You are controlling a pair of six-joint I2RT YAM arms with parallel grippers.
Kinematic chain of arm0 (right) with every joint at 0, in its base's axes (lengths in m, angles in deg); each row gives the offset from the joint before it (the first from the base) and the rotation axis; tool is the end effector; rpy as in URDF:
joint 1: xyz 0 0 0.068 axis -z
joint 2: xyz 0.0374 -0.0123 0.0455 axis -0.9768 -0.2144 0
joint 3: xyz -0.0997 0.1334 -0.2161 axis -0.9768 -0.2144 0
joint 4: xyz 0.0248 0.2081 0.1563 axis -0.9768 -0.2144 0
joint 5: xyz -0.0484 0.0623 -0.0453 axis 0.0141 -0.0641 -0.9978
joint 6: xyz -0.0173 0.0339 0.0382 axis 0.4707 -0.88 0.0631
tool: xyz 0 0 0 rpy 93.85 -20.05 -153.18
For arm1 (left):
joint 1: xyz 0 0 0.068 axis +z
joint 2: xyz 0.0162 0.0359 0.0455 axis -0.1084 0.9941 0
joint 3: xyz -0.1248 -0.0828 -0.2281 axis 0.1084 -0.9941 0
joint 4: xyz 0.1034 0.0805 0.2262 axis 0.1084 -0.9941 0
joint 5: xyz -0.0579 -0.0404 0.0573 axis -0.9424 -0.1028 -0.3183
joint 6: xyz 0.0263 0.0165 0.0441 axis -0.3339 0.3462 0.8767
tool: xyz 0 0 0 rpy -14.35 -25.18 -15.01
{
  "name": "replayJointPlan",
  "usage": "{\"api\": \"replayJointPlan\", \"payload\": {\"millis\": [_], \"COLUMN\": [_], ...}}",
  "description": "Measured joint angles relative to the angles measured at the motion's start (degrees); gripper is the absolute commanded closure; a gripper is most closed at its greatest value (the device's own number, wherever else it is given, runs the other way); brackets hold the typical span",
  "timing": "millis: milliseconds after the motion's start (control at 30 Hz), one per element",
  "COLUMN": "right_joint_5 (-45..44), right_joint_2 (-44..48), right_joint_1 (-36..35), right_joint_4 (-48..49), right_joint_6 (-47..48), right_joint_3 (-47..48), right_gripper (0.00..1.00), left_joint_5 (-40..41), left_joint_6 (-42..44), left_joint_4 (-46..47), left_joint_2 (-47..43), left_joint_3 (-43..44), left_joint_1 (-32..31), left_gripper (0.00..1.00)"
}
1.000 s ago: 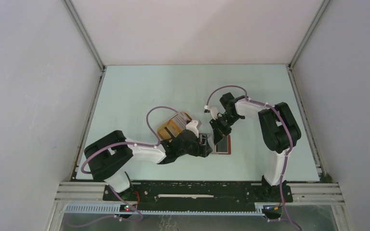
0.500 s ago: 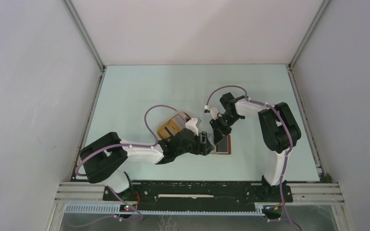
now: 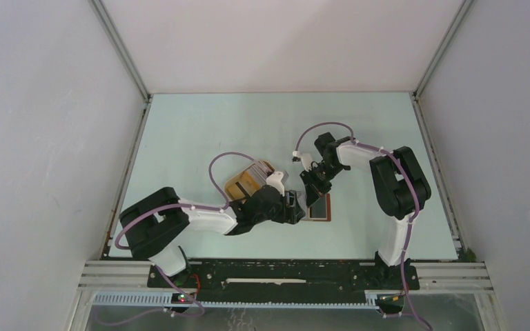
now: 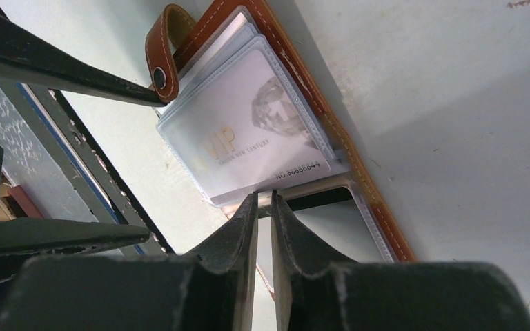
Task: Put the credit cards into the card holder
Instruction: Insert the credit card into the card holder.
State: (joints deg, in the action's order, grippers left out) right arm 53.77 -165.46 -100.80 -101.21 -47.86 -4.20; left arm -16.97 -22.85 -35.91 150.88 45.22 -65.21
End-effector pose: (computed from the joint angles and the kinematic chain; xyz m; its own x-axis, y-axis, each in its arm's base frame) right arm 0.3044 0.1542 0.1406 -0.7120 -0.6406 -0.2875 -0.6713 0.5008 0.5465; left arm 0.1599 -0.2594 0.1494 -0.7638 -0.0623 -0.6425 0.3949 0.7422 -0.5414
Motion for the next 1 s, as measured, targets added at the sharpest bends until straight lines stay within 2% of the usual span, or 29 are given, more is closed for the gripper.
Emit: {"api": "replayJointPlan", "payload": {"millis": [367, 1000], "right_joint_5": [0.00, -0.02], "right_joint_2": [-0.24, -0.50], "right_joint_1": [-0.15, -0.20], "right_joint_4": [-0.15, -0.37], "right_joint_6": [0.00, 0.00], "right_joint_3": [0.15, 0.37], "right_gripper": [0.80, 0.79], "left_joint_5": [-0.70, -1.14], "left_joint_6": [-0.02, 0.00], "left_joint_4": [0.39, 0.46], "left_joint_2": [1.01, -1.20], "left_joint_3": [0.00, 0.00], "left_joint_1": [0.35, 0.39], "left_gripper": [0.32, 0.33]}}
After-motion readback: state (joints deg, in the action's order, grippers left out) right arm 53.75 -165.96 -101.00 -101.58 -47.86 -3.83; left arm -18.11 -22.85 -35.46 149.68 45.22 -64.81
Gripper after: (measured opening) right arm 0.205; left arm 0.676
